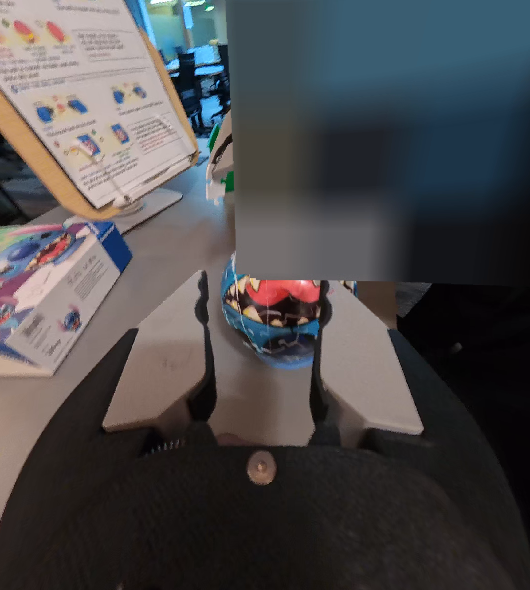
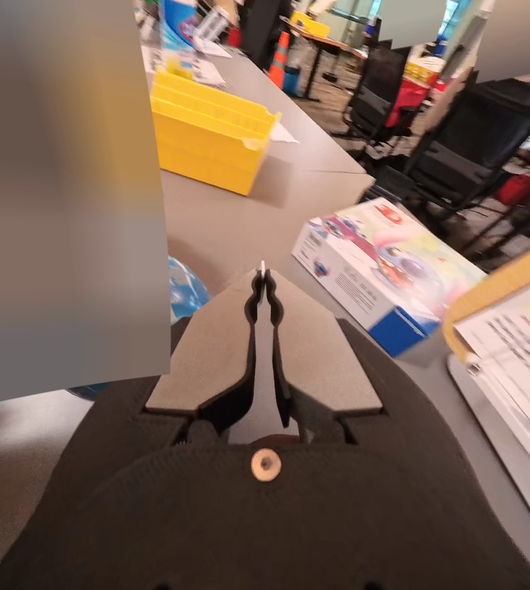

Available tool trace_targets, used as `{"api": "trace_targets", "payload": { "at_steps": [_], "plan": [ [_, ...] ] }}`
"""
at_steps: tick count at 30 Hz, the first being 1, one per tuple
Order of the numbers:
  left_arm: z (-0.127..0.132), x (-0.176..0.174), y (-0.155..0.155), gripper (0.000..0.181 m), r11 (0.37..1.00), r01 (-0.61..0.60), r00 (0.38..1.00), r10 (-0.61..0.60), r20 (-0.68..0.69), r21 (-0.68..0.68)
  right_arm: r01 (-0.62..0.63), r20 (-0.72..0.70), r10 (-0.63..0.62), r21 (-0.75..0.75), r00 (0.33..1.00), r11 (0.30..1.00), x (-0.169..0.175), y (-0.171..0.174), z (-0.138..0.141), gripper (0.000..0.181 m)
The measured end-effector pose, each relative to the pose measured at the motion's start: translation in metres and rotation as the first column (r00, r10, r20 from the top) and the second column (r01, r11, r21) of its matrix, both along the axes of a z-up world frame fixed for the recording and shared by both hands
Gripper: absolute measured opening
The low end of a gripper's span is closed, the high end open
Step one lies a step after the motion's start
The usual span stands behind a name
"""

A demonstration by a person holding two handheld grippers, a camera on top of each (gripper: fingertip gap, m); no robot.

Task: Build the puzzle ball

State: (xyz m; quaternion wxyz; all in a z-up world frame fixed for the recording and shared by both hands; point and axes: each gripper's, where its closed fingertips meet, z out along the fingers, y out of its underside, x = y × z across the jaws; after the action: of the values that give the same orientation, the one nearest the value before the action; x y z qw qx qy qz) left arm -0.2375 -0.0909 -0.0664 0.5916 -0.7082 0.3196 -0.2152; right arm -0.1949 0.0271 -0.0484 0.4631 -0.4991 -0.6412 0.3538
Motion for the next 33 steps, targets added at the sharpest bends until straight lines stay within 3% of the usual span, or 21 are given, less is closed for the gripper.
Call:
{"api": "trace_targets", "payload": {
  "at_steps": [1,7,12,15,20,24,30,33],
  "plan": [
    [-0.003,-0.001,-0.002,0.067,1.0,-0.011,1.0,0.011,0.008,-0.013,0.04,0.015,-0.04,0.012,0.999,0.999,0.007,0.009,-0.007,0.0],
    [-0.017,0.005,-0.014,0.07,0.999,-0.003,0.999,0.005,0.04,-0.054,0.158,0.14,-0.141,-0.121,0.98,0.98,0.036,0.036,-0.068,0.0],
    [-0.029,0.004,-0.014,0.073,0.997,-0.007,0.999,0.011,0.045,-0.078,0.121,0.207,-0.037,-0.41,0.978,0.904,0.039,0.028,-0.1,0.0],
    [-0.028,0.002,-0.014,0.073,0.997,0.003,0.997,0.003,0.075,-0.072,0.137,0.275,0.007,-0.502,0.962,0.854,0.043,0.031,-0.119,0.0],
    [-0.031,-0.001,-0.008,0.073,0.998,0.029,0.996,-0.024,0.091,-0.054,0.126,0.355,0.068,-0.495,0.932,0.86,0.044,0.027,-0.14,0.0],
    [-0.031,0.005,-0.006,0.074,0.992,0.118,0.988,-0.112,0.107,-0.052,0.13,0.41,0.074,-0.448,0.909,0.885,0.042,0.029,-0.151,0.005],
    [-0.039,0.019,-0.011,0.084,0.951,0.298,0.954,-0.293,0.07,-0.083,0.112,0.461,0.075,-0.364,0.884,0.925,0.046,0.03,-0.157,0.015],
    [-0.041,0.019,-0.006,0.086,0.946,0.31,0.95,-0.307,0.049,-0.097,0.108,0.45,0.05,-0.319,0.892,0.942,0.047,0.032,-0.145,0.017]
  ]
}}
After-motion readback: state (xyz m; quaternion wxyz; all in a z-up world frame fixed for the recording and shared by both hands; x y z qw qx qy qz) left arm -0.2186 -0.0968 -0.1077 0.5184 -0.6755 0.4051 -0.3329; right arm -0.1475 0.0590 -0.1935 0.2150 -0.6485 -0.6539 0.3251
